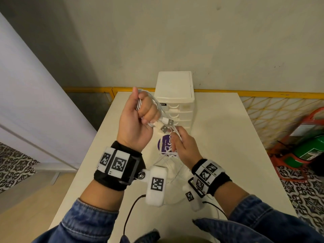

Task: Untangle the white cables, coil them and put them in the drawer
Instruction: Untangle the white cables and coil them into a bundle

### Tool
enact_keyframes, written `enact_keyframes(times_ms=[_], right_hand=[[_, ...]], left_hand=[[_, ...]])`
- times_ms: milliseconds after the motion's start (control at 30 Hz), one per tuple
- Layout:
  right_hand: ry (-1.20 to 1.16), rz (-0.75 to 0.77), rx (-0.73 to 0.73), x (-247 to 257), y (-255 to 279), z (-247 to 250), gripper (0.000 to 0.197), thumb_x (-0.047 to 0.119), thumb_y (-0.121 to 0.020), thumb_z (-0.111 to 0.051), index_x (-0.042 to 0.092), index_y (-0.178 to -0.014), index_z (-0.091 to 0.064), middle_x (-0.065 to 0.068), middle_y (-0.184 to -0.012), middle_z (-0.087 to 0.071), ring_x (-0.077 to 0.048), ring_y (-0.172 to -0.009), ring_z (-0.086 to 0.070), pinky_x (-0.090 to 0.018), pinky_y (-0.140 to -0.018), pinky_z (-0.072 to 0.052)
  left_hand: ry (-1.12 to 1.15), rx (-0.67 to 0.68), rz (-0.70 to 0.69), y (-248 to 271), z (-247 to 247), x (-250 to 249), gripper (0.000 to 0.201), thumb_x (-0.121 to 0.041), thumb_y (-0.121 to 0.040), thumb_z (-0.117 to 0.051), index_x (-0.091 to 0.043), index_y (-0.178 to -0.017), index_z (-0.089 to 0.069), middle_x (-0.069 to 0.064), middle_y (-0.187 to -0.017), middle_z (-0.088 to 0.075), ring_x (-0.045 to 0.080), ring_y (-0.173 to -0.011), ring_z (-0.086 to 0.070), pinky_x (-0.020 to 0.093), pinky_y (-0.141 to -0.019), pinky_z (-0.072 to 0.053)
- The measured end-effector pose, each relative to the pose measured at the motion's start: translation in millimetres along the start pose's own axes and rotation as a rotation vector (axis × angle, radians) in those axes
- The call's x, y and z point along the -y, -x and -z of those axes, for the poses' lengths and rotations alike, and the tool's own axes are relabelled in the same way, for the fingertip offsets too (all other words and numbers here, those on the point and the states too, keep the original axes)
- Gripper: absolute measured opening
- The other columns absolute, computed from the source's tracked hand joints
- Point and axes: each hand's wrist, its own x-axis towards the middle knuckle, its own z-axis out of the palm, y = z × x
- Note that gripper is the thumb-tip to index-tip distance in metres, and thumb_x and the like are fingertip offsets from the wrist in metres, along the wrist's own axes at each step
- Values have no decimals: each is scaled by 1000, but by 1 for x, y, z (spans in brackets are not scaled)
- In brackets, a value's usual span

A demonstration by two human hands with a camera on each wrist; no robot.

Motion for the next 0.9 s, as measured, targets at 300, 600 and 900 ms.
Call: enact_keyframes(times_ms=[300,600,900], right_hand=[[1,-44,170,-9,12,-15,20,33,-94,-36,35,-82,-51,-9,-74,-64,-21,-80,-61,-24,-82,-45],[153,-59,320,-24,20,-11,30,23,-99,-40,38,-73,-44,11,-64,-55,-11,-63,-55,-31,-71,-48],[219,131,303,4,22,-4,19,29,-95,-49,16,-99,-63,3,-71,-63,-3,-54,-49,-12,-53,-37]], left_hand=[[-40,-167,-186,-12,6,-8,41,-35,-104,-22,-15,-74,-43,-6,-51,-34,7,-42,-32,21,-48,-32],[-273,-309,-328,-11,21,-11,34,-34,-103,-23,-14,-82,-41,-4,-59,-37,10,-50,-32,22,-56,-32],[-1221,-389,-429,-5,51,-6,29,-17,-103,-34,-21,-75,-42,-2,-66,-42,10,-58,-41,23,-58,-38]])
